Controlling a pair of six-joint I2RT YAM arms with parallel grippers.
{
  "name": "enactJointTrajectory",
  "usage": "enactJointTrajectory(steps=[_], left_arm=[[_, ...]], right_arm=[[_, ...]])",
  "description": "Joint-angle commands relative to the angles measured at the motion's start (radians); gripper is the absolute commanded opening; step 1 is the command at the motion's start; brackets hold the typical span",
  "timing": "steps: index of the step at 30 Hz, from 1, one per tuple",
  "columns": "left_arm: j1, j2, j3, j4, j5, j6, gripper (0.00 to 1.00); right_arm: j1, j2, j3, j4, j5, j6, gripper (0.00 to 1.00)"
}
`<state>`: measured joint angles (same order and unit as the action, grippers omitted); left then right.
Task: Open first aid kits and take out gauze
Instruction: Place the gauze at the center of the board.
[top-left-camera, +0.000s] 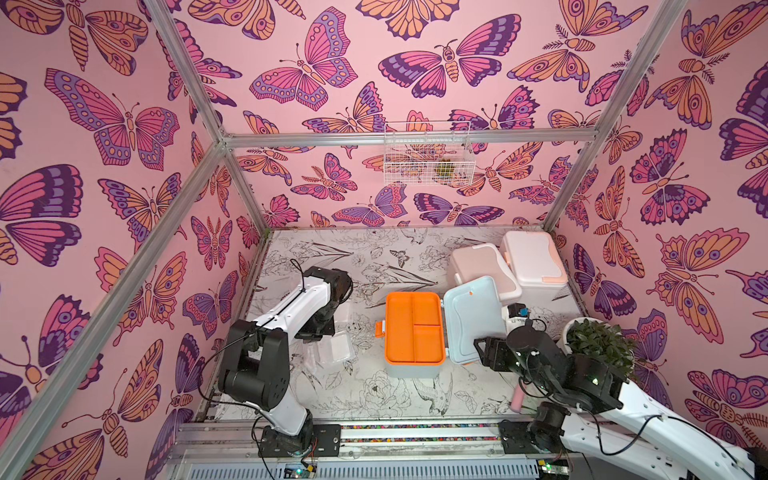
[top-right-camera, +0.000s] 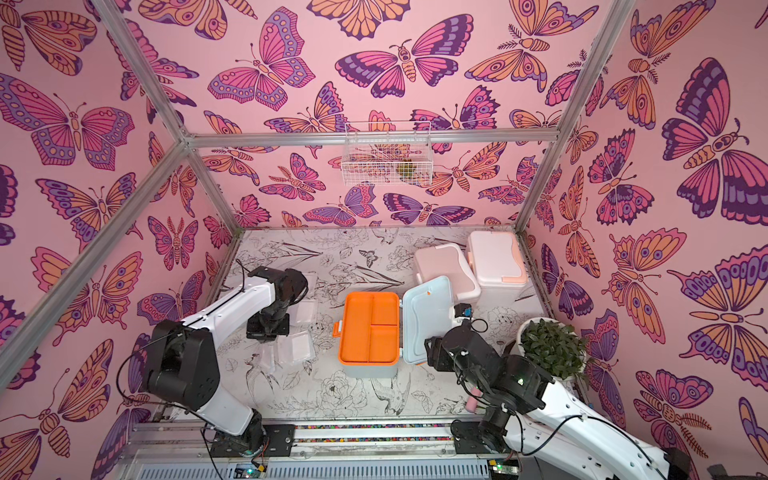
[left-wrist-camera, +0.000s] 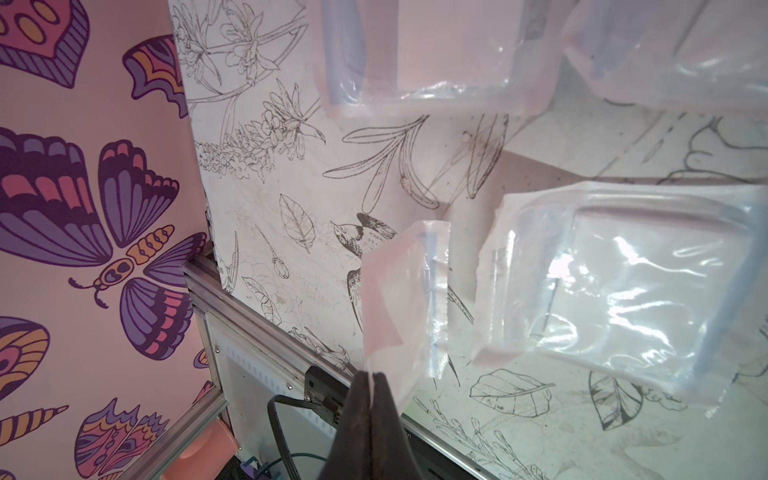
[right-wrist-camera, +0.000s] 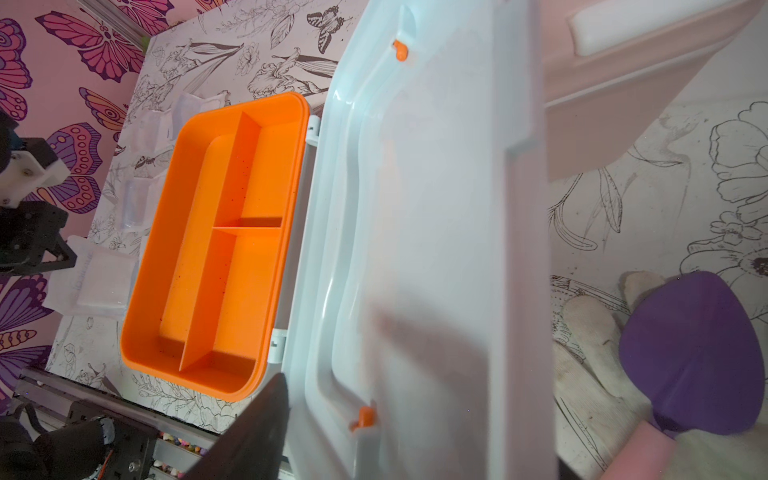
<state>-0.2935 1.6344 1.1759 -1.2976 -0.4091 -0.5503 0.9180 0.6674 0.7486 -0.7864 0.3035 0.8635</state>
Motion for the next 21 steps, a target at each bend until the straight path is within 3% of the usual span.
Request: enactJointTrajectory(steps=[1, 21], left_arm=[[0.007, 0.011, -0.019, 0.017, -0.002, 0.015, 0.0], [0.031, 0.024, -0.045, 0.083, 0.019, 0.054, 0.0]], right_arm=[[0.003, 0.002, 0.012, -0.025, 0.019, -0.009, 0.69], [0.002, 0.007, 0.026, -0.03, 0.015, -0.014, 0.69]])
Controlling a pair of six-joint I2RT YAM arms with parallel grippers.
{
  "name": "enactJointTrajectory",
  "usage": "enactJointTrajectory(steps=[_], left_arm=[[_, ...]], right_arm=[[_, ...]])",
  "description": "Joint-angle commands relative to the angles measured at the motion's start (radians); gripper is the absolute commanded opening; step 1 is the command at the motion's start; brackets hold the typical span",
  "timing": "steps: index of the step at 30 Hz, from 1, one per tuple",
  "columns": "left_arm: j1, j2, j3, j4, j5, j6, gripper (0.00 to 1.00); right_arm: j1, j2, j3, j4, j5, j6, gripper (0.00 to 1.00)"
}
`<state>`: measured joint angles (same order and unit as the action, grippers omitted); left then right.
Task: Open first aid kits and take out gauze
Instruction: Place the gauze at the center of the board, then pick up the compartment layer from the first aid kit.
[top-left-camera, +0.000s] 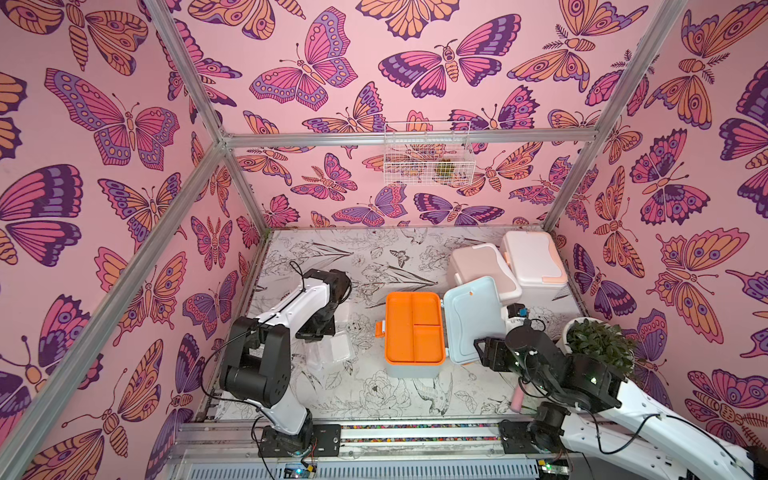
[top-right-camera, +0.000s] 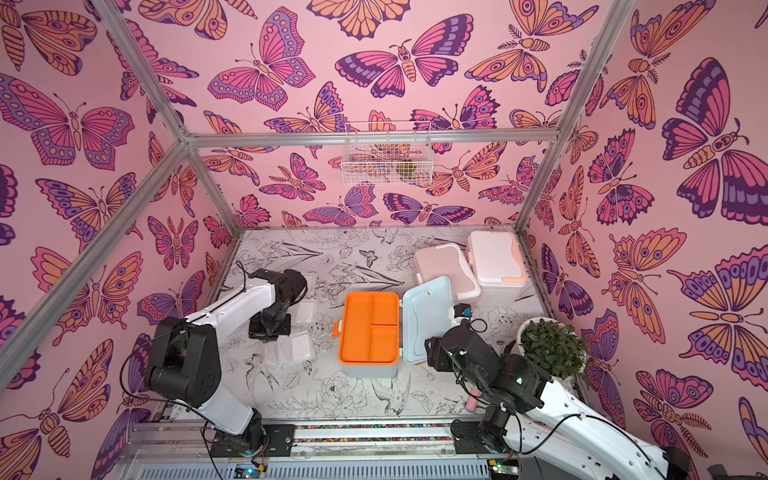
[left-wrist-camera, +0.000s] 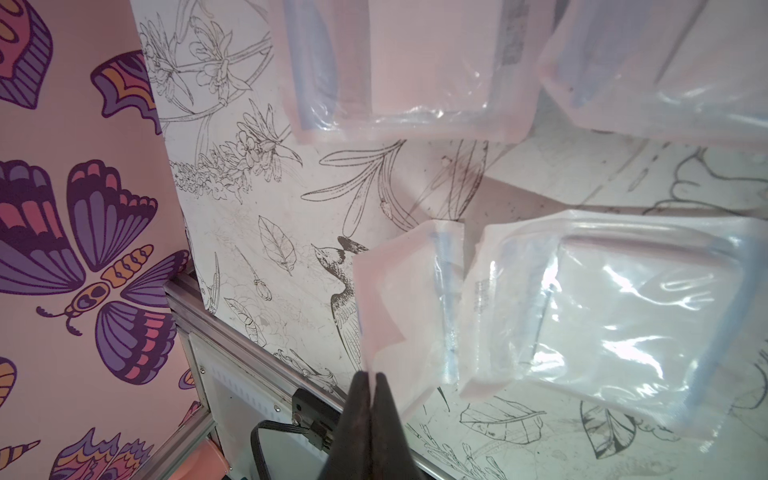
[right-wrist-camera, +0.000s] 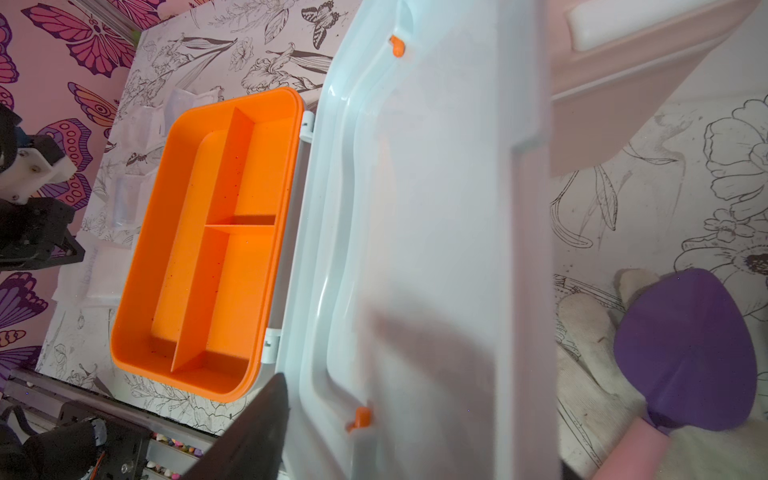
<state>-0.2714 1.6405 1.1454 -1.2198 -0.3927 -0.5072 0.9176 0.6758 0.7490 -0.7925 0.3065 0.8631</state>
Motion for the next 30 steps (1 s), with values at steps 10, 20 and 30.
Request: enactJointTrajectory(steps=[10, 20, 30], left_arm=[[0.018, -0.016, 0.019, -0.077, -0.097, -0.04, 0.44], [0.015, -0.299, 0.095, -0.043, 0.11, 0.017, 0.72], [-0.188, -0.531, 0.115, 0.1, 0.323, -0.033, 1.0]], right_arm=[[0.003, 0.007, 0.037, -0.03, 0.009, -0.015, 0.69], [0.003, 0.026, 0.042, -0.021, 0.007, -0.009, 0.69], [0.003, 0.023, 0.036, -0.015, 0.063, -0.029, 0.68]])
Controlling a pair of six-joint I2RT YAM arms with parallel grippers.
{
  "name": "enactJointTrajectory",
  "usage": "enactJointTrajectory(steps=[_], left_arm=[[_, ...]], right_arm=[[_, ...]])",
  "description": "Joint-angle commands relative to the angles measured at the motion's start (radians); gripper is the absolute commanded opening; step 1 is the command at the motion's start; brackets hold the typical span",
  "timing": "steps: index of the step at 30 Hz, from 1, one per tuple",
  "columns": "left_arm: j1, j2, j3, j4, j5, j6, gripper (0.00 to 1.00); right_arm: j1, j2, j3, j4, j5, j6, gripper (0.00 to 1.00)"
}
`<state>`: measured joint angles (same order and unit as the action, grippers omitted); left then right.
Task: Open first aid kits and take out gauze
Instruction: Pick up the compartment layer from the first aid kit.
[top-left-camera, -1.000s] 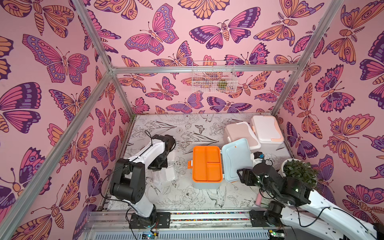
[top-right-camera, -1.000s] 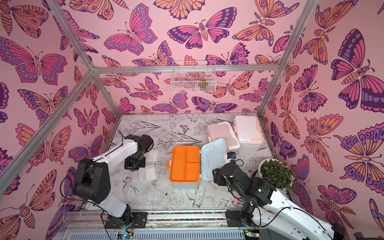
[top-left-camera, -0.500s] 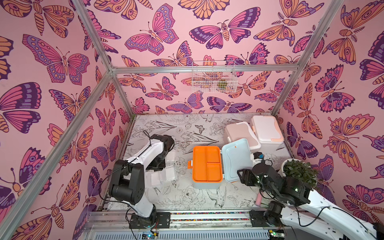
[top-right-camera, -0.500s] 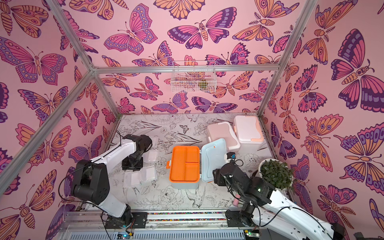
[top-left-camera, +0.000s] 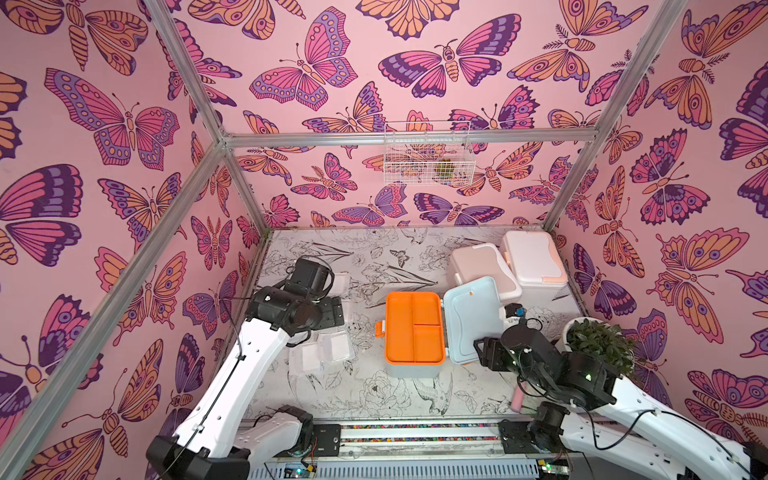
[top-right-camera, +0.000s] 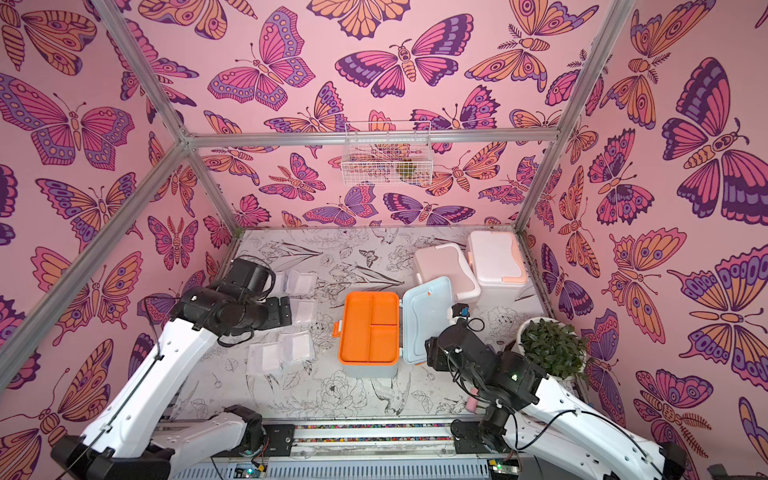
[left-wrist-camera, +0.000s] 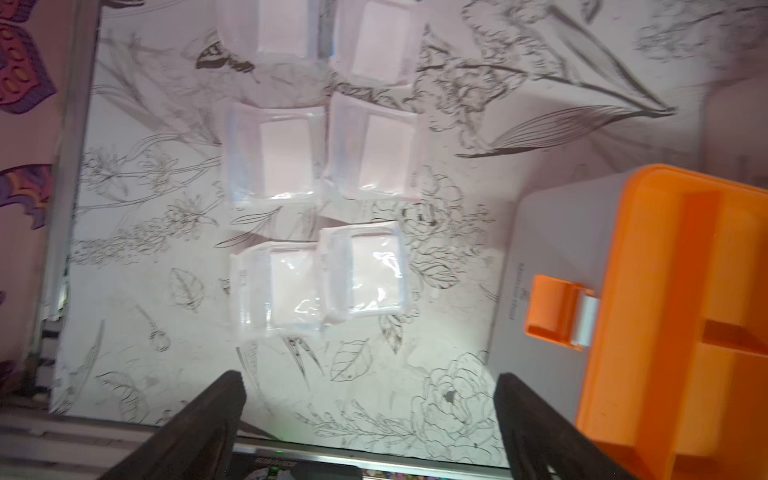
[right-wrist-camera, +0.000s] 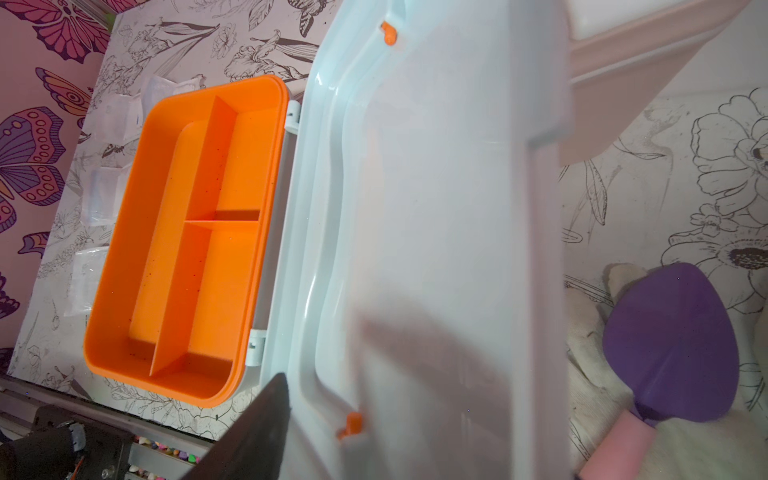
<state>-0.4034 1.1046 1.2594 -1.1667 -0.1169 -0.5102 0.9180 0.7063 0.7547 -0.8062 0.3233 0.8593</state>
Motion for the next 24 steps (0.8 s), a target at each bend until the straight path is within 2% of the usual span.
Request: enactJointTrajectory(steps=[1, 4, 7, 13, 16, 20, 24], left_arm=[[-0.088, 0.002, -0.012, 0.074, 0.048, -0.039, 1.0], [-0.129, -0.006, -0.076, 0.181, 0.106, -0.063, 1.0], [-0.132, -0.025, -0.143, 0.28, 0.159, -0.084, 1.0], [-0.131, -0.089, -0.222, 0.382, 0.153, -0.104, 1.0], [-0.131, -0.122, -0.272, 0.44, 0.177, -0.116, 1.0], [-0.132, -0.171, -0.33, 0.522, 0.248, -0.151, 1.0], [-0.131, -0.259, -0.387, 0.557, 0.227, -0.171, 1.0]], right_arm=[[0.003, -0.017, 0.022, -0.006, 0.068, -0.017, 0.69], [0.004, -0.045, 0.012, -0.023, 0.111, -0.016, 0.69], [0.002, -0.067, 0.044, -0.099, 0.173, -0.012, 0.72], [0.002, -0.125, 0.151, -0.229, 0.214, -0.081, 0.83], [0.002, -0.128, 0.213, -0.25, 0.196, -0.127, 0.83], [0.004, -0.055, 0.303, -0.249, 0.126, -0.169, 0.81], [0.021, 0.036, 0.333, -0.16, 0.03, -0.187, 0.79]])
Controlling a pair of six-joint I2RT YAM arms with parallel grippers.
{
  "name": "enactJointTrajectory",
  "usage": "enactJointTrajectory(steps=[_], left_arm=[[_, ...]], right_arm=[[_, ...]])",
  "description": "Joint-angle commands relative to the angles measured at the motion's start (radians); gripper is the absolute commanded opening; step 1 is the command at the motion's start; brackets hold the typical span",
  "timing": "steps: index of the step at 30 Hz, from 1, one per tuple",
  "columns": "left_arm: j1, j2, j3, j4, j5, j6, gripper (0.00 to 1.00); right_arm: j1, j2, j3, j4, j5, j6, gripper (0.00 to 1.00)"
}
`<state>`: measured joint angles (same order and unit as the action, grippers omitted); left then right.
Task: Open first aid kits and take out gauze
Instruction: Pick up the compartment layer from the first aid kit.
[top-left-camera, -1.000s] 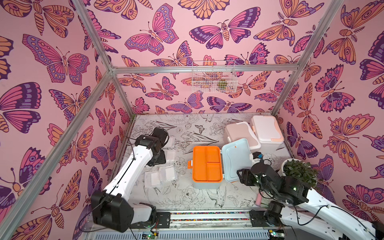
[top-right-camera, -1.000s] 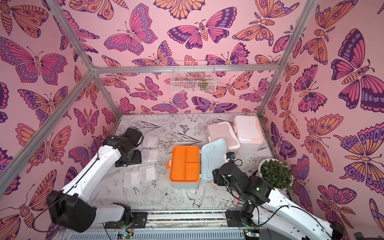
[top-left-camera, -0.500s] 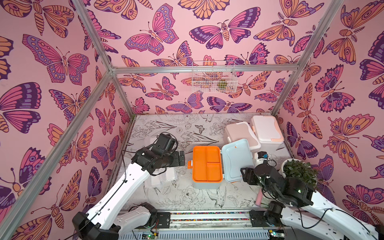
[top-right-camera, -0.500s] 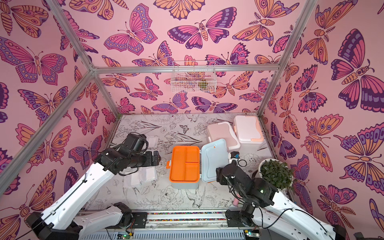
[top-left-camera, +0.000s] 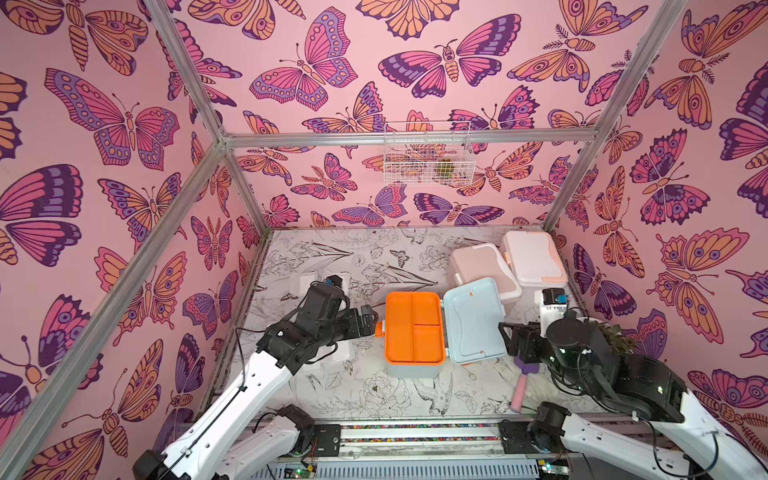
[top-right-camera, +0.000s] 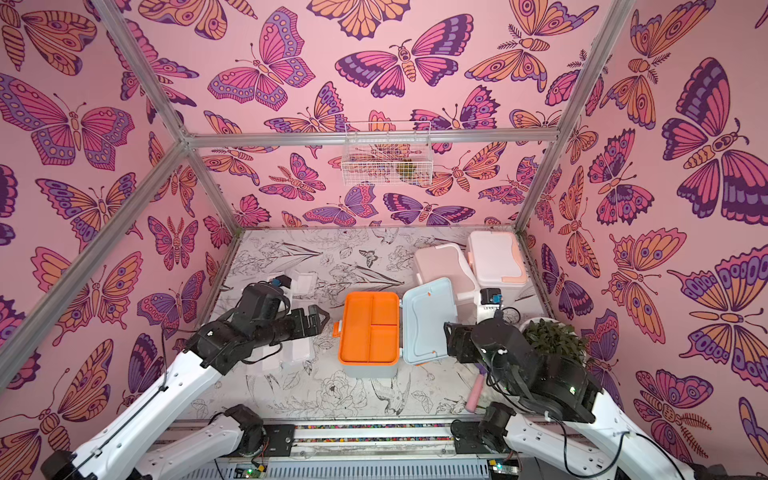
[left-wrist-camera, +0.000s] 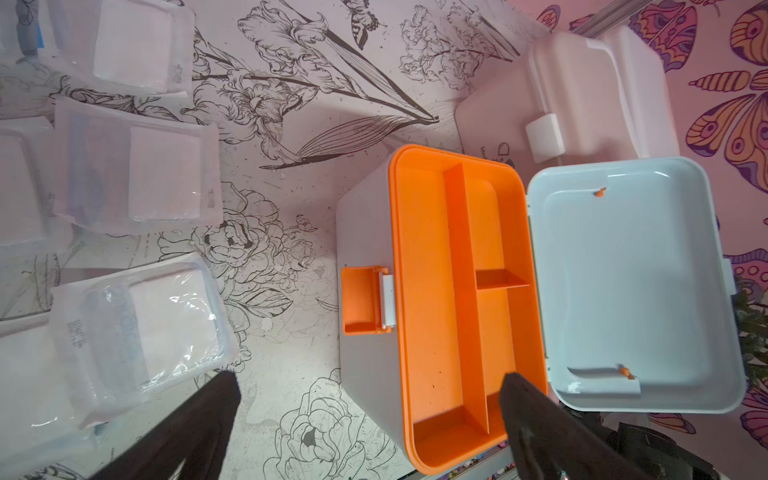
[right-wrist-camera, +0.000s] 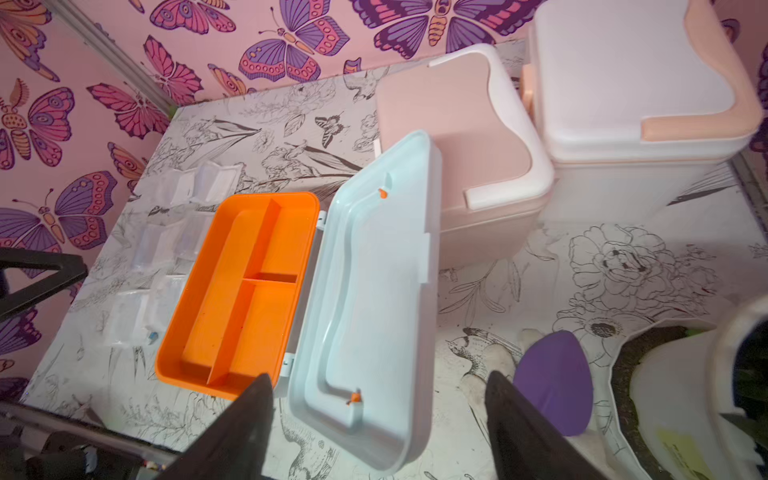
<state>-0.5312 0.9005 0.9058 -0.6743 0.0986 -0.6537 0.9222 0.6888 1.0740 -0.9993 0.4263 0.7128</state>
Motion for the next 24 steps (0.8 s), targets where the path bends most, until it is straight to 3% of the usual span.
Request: enactJointTrajectory(steps=[1, 5, 10, 18, 22, 24], left_arm=[[-0.004, -0.084, -0.058, 0.083, 0.005, -0.035, 1.0], [-0.003, -0.167, -0.138, 0.14, -0.013, -0.061, 1.0], [0.001, -0.169, -0.186, 0.167, -0.014, -0.063, 1.0], [0.046, -0.151, -0.245, 0.188, 0.03, -0.064, 1.0], [0.095, -0.169, -0.27, 0.196, 0.072, -0.067, 1.0], [0.115, -0.174, -0.278, 0.196, 0.088, -0.064, 1.0]], right_arm=[[0.034, 0.081, 0.017, 0.057, -0.082, -0.042, 0.79], [0.145, 0.202, 0.066, 0.11, -0.033, -0.051, 0.79], [0.25, 0.376, 0.148, 0.165, -0.008, -0.045, 0.77], [0.268, 0.619, 0.165, 0.273, -0.062, 0.077, 0.66], [0.265, 0.727, 0.202, 0.242, -0.024, 0.192, 0.44], [0.262, 0.796, 0.246, 0.182, -0.008, 0.226, 0.41]])
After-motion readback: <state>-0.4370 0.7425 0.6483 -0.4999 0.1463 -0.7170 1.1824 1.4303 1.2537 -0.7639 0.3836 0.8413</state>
